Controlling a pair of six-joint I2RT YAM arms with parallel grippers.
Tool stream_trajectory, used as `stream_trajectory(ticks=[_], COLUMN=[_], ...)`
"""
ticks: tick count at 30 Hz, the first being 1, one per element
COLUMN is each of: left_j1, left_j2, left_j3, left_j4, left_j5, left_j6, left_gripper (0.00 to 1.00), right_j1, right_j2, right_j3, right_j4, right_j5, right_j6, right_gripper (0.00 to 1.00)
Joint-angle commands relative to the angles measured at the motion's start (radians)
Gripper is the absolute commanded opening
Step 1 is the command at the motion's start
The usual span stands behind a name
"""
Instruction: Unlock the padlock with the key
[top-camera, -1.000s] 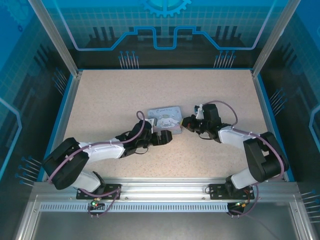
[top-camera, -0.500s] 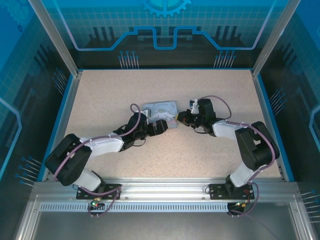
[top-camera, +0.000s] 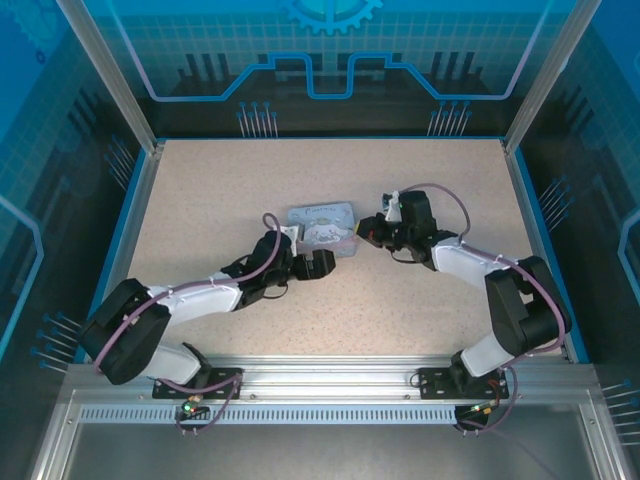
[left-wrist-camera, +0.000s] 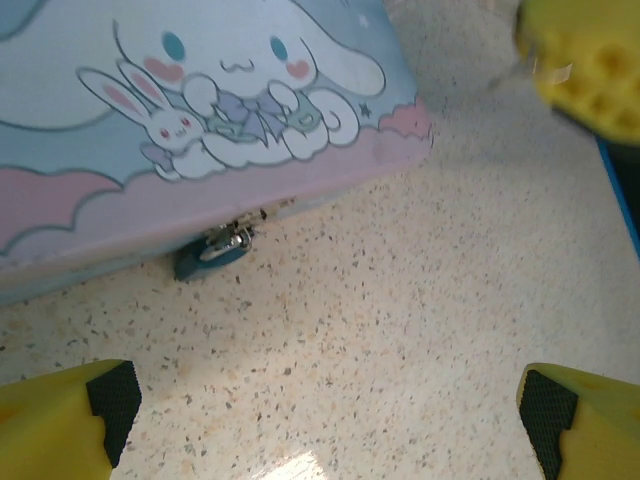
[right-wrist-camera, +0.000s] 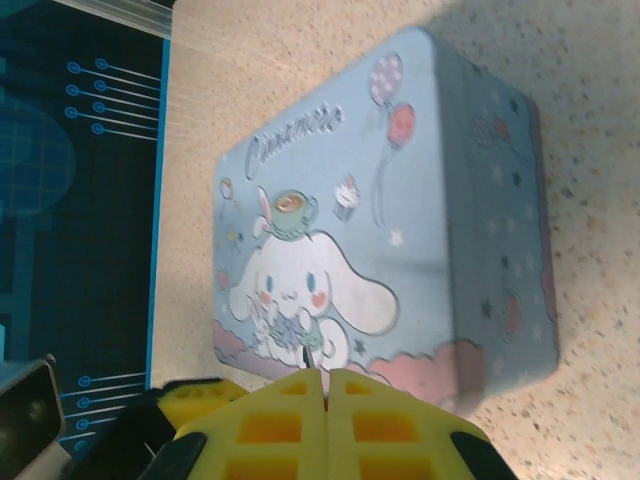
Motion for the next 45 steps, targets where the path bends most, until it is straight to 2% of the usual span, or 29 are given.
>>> stream_trajectory(ticks=[1,10,16,27,33,45], left_j1=[-0.023,-0.055,-0.067,-0.097,-0.098,-0.097], left_j2=[0.031,0.180,0.254,0.363,0.403,0.399], left_j3=[0.012,0.023,0.044,0.071,0.090,0.121], left_j4=[-0.031,0.108,0.175,0.304,0.335,0.382], left_j5=[-0.054,-0.121,-0.151,-0.276,-0.263,-0.158], left_j6=[0.100,0.176,0.218,0.255,0.245,0.186], left_gripper=[0.99,0.99,0.99,0.99,0.99,0.99], right_j1=[0.010,0.017,0.021,0.039,0.047,0.051], right_j2=[0.058,0.184,0.219,0.252,0.264,0.275], right_j3=[0.075,0.186,0.199,0.196,0.196,0.196], right_j4=[-0.047,-0.063,-0.063,-0.054,-0.052,-0.053], right_j5=[0.004,-0.009,-0.014,-0.013,-0.011,-0.005], right_j6=[-0.019,-0.006,0.001,0.008,0.010,0.009], right_gripper=[0.00,0.00,0.00,0.00,0.00,0.00])
